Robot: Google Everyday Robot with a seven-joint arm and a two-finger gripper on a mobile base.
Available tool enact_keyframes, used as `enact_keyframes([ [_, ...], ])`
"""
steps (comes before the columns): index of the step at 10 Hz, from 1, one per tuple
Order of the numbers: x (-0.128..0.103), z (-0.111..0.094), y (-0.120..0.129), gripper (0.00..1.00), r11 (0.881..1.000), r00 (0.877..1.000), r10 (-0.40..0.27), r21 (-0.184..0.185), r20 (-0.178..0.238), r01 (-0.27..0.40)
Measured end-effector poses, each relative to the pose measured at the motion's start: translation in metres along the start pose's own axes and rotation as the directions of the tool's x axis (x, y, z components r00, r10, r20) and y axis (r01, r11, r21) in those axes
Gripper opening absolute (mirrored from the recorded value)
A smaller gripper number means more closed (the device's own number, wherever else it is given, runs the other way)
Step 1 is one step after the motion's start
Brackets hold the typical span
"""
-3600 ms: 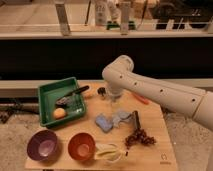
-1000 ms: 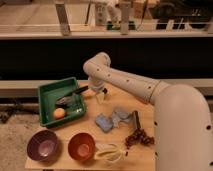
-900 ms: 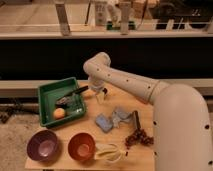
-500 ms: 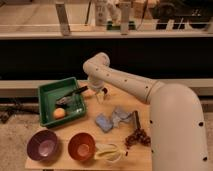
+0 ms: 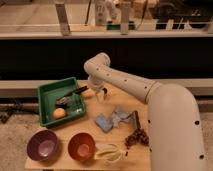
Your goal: Place brush in table surface
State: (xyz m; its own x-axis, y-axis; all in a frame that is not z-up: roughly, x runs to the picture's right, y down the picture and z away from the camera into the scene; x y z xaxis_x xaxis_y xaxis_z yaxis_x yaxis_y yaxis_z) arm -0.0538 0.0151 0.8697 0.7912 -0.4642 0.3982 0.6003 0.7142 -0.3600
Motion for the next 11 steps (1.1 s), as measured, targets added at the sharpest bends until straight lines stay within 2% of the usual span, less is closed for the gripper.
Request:
enact_keyframes([
  [7, 0.006, 0.012, -0.007, 0.8, 0.999, 0.998, -0.045, 0.026, 0.041, 0.044],
  [11, 0.001, 0.022, -0.014, 0.8, 0.997, 0.995, -0.074, 0.037, 0.071, 0.072],
])
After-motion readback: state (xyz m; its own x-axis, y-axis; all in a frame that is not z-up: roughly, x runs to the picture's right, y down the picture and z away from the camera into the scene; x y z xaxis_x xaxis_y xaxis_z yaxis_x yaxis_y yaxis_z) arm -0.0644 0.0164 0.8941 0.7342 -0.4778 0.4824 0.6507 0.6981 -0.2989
